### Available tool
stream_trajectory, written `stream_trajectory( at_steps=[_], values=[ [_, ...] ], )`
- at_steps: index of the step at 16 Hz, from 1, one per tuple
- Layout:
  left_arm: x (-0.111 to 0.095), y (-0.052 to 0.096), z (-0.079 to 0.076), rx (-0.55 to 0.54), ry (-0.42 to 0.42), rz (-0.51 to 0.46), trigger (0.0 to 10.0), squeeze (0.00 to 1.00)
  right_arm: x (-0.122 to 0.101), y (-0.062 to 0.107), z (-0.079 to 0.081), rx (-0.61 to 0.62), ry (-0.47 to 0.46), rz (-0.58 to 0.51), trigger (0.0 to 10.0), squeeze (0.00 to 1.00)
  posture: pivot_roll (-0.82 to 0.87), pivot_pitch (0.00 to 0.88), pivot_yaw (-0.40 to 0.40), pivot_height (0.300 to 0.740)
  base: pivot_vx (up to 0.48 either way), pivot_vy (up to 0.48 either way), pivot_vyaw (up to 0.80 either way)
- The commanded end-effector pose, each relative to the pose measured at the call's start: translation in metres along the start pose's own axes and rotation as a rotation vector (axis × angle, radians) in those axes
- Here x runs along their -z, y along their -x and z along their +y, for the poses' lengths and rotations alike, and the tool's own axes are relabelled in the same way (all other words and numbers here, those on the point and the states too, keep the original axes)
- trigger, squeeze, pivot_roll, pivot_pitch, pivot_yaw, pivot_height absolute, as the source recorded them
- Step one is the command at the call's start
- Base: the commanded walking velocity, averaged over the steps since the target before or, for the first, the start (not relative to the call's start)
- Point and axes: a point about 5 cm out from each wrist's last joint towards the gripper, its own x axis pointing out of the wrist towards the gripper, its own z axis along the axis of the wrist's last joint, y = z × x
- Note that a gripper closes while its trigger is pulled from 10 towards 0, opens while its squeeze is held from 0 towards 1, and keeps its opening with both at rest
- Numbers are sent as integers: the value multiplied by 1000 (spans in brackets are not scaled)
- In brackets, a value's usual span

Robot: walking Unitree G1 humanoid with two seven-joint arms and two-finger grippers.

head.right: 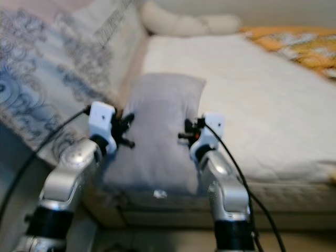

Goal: Clean up the room

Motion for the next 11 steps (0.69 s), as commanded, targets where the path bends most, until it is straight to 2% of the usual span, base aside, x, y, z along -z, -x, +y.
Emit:
stream_trajectory(
  at_steps=[1, 11],
  values=[
    [-12, -1, 3, -4, -22, -45, 10000, 0, -6, 0, 5, -10, 4, -27, 10000, 0, -48, 0, 46, 740, 341, 0, 0],
    [-13, -2, 4, -3, -13, -57, 10000, 0, -5, -3, 7, -23, 18, -21, 10000, 0, -41, 0, 38, 740, 341, 0, 0]
  ],
)
